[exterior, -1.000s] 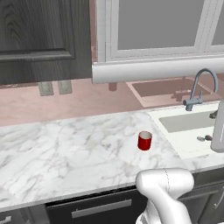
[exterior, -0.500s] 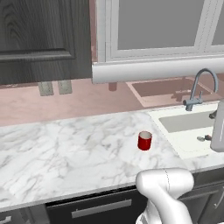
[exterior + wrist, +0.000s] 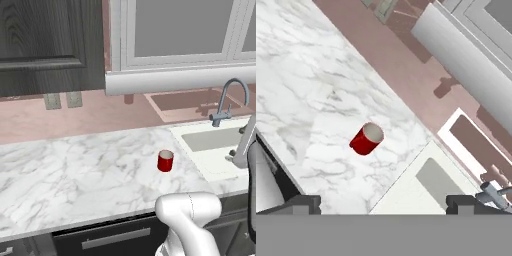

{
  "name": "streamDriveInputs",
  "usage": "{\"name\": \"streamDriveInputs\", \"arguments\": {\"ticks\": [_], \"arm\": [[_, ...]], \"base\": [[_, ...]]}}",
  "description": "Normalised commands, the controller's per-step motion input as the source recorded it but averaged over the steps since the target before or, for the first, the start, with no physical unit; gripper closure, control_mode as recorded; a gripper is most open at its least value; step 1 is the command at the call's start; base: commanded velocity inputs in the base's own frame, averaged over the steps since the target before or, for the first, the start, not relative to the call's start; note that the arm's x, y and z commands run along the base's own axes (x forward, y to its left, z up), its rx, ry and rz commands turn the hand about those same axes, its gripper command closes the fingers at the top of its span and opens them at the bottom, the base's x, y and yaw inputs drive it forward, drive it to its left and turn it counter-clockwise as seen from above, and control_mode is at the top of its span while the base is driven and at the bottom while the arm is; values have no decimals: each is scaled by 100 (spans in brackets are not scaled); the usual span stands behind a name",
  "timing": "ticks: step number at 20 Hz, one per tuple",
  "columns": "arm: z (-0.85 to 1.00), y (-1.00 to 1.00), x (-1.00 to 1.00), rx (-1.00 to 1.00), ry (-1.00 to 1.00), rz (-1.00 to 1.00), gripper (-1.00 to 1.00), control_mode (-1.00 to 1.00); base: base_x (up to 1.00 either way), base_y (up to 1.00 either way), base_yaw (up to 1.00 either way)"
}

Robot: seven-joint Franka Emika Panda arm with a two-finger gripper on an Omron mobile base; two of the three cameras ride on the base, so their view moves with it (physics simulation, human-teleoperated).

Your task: Clear the mugs and bowl far away from the sink.

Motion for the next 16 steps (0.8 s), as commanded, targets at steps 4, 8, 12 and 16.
{"name": "streamDriveInputs", "arguments": {"ticks": [4,8,12,16], "arm": [[14,15,6,25,0,-37,-100,-100],[3,15,1,33,0,-41,-100,-100],[0,3,0,35,0,-45,-100,-100],[0,0,11,39,16,-41,-100,-100]], "base": [[0,0,0],[0,0,0],[0,0,0],[0,0,0]]}}
